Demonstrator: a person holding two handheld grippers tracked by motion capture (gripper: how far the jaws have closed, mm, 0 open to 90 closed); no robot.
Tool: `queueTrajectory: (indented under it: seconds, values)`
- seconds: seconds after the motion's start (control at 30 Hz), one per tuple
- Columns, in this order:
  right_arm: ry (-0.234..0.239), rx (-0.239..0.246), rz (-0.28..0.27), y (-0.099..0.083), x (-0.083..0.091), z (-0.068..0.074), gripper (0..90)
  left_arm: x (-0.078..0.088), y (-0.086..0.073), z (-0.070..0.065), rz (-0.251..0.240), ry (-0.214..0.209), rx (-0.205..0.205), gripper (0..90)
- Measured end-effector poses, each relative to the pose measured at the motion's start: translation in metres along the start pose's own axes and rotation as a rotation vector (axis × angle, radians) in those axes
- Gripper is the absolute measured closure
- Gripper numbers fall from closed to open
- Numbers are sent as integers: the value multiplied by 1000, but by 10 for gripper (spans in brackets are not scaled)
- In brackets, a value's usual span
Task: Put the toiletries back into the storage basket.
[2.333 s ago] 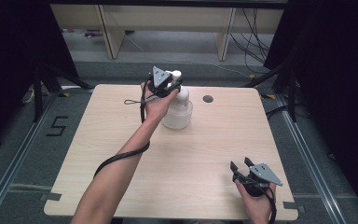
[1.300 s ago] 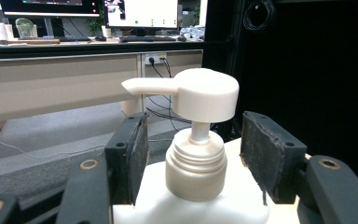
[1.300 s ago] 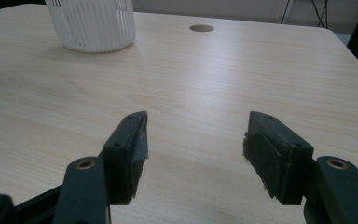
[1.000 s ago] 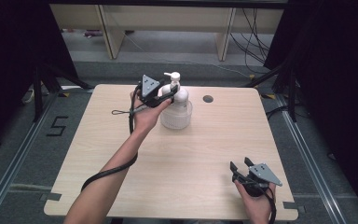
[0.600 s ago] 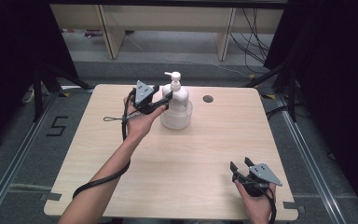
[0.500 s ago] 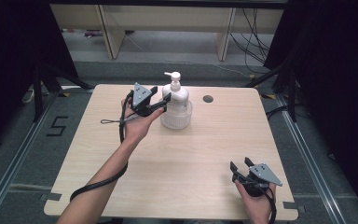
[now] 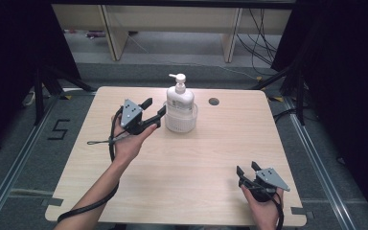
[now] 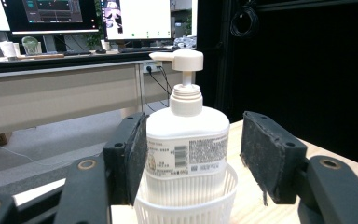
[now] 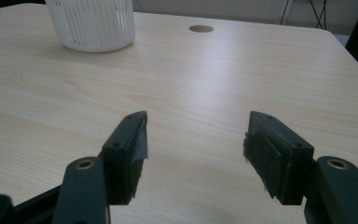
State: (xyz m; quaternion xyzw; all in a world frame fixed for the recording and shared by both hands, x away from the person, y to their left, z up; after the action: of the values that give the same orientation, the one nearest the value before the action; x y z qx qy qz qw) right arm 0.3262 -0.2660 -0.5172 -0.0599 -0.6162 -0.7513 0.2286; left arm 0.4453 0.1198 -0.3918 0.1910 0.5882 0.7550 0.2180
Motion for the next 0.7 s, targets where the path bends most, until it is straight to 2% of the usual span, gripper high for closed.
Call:
queueTrajectory:
  seconds: [0.03,0.07,0.1,0.13,0.27,0.37,0.5,0.53,0.57,0.63,0.7]
  values:
    - [7,15,4,1,0,-1,395,3,-1,0,4,0,-6,402]
    - [-3,9,1,0,0,0,395,6,-3,0,5,1,-1,402]
    - [-11,34,-3,1,0,-1,395,10,-5,0,5,3,4,401]
    - [-3,-5,-2,-1,0,1,395,13,-7,1,8,4,0,401]
    - [-2,-23,5,-1,0,2,394,28,-17,2,16,12,5,400]
    - [-11,24,-4,0,0,-1,395,41,-26,2,22,18,9,400]
    - [-10,25,-9,0,0,-1,395,56,-37,4,33,37,20,400]
    - [-8,-9,1,-1,0,1,395,59,-40,5,33,41,23,400]
    - [-3,-7,-6,-1,-1,1,395,64,-43,5,36,46,26,400]
    - [-11,30,-5,1,0,-1,395,69,-48,6,43,50,31,400]
    - [-14,37,-6,1,0,-1,395,76,-53,5,50,55,33,399]
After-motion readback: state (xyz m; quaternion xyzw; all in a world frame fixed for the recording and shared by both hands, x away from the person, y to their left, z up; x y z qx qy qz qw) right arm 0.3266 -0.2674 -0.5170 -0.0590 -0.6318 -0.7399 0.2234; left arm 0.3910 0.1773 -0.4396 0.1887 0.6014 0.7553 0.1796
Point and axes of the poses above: each handheld gripper's, and its own axes: x roughly backward along the jaws, y roughly out of its top, z roughly to its left, the point moved 1 cm from there along -x, roughly forward along the jaws, and after that the axes turned 13 degrees about -x, right-handed, at the moved point
